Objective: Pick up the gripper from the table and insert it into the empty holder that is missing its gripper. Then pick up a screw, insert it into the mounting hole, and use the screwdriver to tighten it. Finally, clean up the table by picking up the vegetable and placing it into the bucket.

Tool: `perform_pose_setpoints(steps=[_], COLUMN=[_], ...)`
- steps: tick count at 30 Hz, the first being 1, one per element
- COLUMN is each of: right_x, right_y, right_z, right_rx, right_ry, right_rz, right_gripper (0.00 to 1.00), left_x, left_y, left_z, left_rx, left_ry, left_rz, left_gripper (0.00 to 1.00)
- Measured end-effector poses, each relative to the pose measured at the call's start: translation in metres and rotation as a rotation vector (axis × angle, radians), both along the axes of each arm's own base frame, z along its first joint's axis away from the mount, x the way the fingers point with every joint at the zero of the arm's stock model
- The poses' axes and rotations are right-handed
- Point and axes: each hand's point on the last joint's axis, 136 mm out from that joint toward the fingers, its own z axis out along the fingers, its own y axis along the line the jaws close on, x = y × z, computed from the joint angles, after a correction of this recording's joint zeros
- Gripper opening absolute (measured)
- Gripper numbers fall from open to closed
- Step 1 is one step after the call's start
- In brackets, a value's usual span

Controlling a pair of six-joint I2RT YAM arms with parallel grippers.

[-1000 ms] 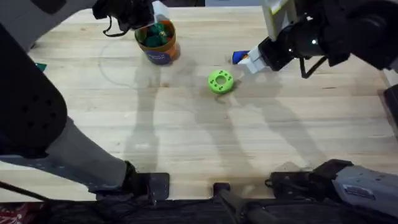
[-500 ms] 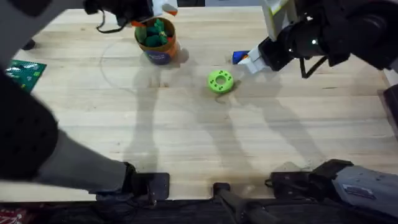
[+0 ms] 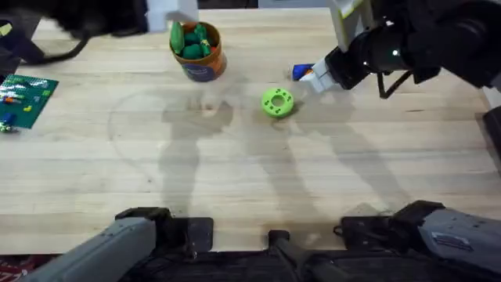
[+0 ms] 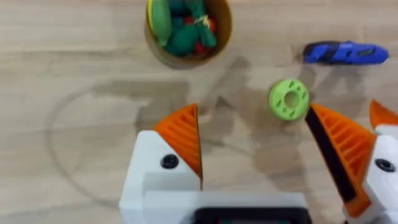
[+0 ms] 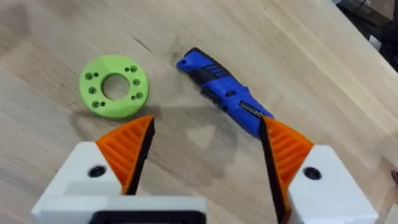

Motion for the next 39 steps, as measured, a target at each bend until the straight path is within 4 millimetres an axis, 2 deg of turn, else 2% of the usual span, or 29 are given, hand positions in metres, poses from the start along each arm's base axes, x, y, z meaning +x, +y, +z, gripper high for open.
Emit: perform_pose_setpoints(steps=[4, 7, 15, 21, 25, 39], right_x=[-0.001, -0.004, -0.025, -0.048, -0.055, -0.056], right_y=[0.0, -0.001, -0.011, -0.022, -0.026, -0.026], right_z=[0.002, 0.014, 0.096, 0.135, 0.145, 0.146], right_rx=[0.025, 0.089, 0.3, 0.407, 0.436, 0.441], right_ry=[0.0, -0.026, -0.221, -0.324, -0.353, -0.355], right_rz=[-0.027, -0.082, -0.163, -0.184, -0.189, -0.191], right_gripper=[0.982, 0.982, 0.982, 0.982, 0.982, 0.982], left_x=[-0.034, -0.054, -0.087, -0.093, -0.094, -0.094], left_y=[0.007, 0.011, 0.014, 0.014, 0.014, 0.014], left_z=[0.01, 0.015, 0.014, 0.012, 0.012, 0.012], left_rx=[0.045, 0.068, 0.088, 0.09, 0.09, 0.09], left_ry=[-0.001, -0.004, 0.027, 0.043, 0.047, 0.047], left_rz=[0.018, 0.029, 0.035, 0.033, 0.032, 0.032], left_gripper=[0.971, 0.971, 0.972, 0.972, 0.972, 0.972])
